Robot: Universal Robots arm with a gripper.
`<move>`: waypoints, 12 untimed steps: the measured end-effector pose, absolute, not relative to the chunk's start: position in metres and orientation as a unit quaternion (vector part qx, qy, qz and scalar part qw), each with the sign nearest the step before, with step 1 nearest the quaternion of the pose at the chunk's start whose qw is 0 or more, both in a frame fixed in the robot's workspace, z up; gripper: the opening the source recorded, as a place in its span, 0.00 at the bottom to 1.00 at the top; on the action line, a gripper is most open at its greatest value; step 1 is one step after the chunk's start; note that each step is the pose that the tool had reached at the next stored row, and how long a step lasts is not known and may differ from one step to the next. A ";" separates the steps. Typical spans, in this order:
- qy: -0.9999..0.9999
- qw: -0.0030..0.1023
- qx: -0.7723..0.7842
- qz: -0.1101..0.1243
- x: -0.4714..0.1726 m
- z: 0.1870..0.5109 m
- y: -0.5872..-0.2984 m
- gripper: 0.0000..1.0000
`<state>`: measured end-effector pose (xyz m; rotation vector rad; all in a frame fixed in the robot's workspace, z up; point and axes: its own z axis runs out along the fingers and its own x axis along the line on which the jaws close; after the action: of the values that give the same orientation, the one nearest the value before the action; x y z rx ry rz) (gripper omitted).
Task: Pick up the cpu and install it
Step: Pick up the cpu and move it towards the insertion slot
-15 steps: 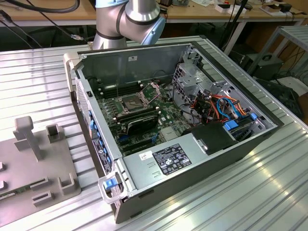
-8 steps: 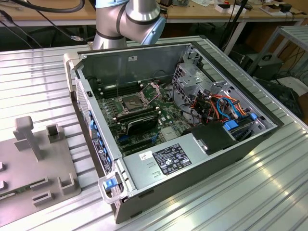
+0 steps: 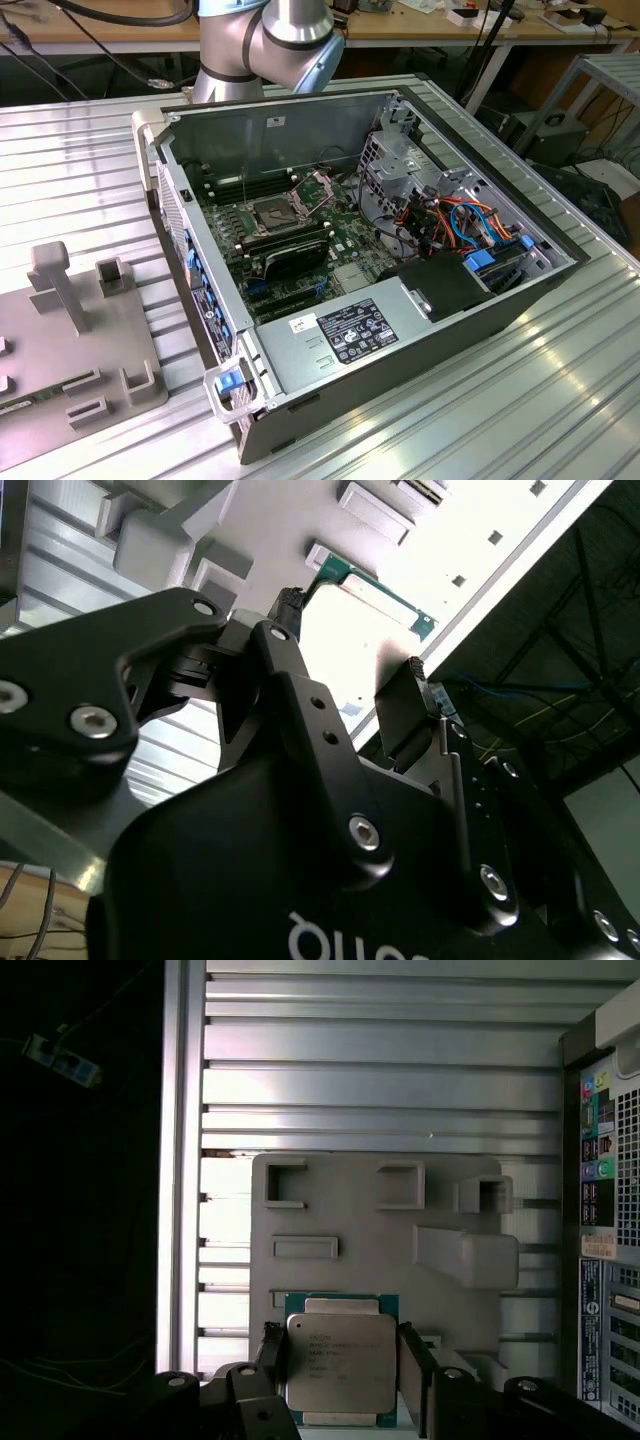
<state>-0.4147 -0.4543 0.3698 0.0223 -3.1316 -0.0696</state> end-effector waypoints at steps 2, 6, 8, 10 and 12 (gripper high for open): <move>-1.000 0.005 0.007 -0.022 -0.412 0.370 -0.454 0.55; -1.000 0.005 0.007 -0.022 -0.412 0.370 -0.454 0.55; -1.000 0.005 0.007 -0.022 -0.410 0.370 -0.454 0.55; -1.000 0.005 0.007 -0.022 -0.408 0.370 -0.454 0.55; -1.000 0.005 0.007 -0.022 -0.404 0.370 -0.454 0.55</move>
<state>-0.4035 -0.4544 0.3698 0.0223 -3.1315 -0.0696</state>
